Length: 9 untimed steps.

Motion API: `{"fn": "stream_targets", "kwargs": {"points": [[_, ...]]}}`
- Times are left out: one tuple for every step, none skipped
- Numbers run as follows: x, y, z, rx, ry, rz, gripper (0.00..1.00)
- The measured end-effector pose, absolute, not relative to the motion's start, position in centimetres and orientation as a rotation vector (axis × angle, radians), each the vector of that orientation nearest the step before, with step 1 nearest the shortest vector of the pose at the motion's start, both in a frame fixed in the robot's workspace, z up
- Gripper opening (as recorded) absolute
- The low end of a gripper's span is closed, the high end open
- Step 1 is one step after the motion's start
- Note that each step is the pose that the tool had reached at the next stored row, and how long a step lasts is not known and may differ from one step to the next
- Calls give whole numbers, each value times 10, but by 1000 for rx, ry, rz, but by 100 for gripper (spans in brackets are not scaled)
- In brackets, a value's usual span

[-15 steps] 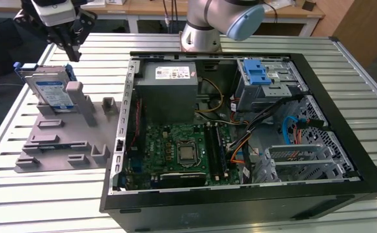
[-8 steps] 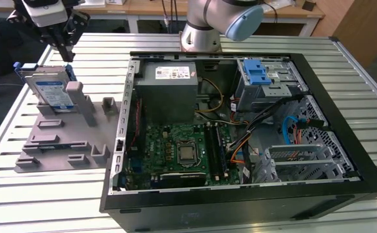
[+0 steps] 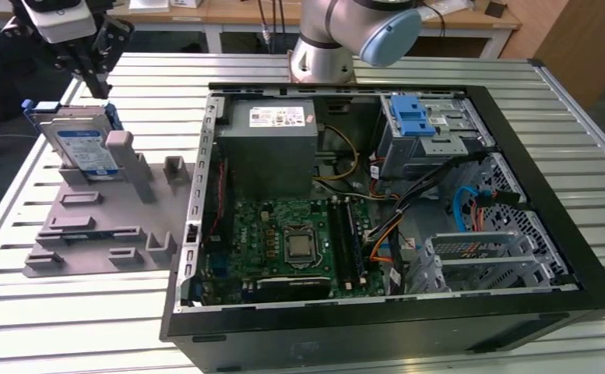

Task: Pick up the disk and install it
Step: 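Reach for the disk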

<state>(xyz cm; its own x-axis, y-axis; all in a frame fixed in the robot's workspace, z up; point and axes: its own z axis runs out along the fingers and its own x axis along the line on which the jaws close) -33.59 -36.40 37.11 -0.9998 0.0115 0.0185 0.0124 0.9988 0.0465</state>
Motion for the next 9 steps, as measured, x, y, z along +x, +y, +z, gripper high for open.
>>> {"fn": "stream_targets", "kwargs": {"points": [[-337, -364, 371, -19, -3123, -73, 11], [-339, -364, 370, -19, -3123, -73, 11], [-340, -363, 370, -19, -3123, -73, 11], [-342, -363, 370, -19, -3123, -73, 11], [-343, -363, 369, -19, -3123, -73, 11], [-345, -363, 369, -19, -3123, -73, 11], [-347, -363, 369, -19, -3123, -73, 11], [-348, -362, 368, -19, -3123, -73, 11], [-350, -362, 368, -19, -3123, -73, 11]]}}
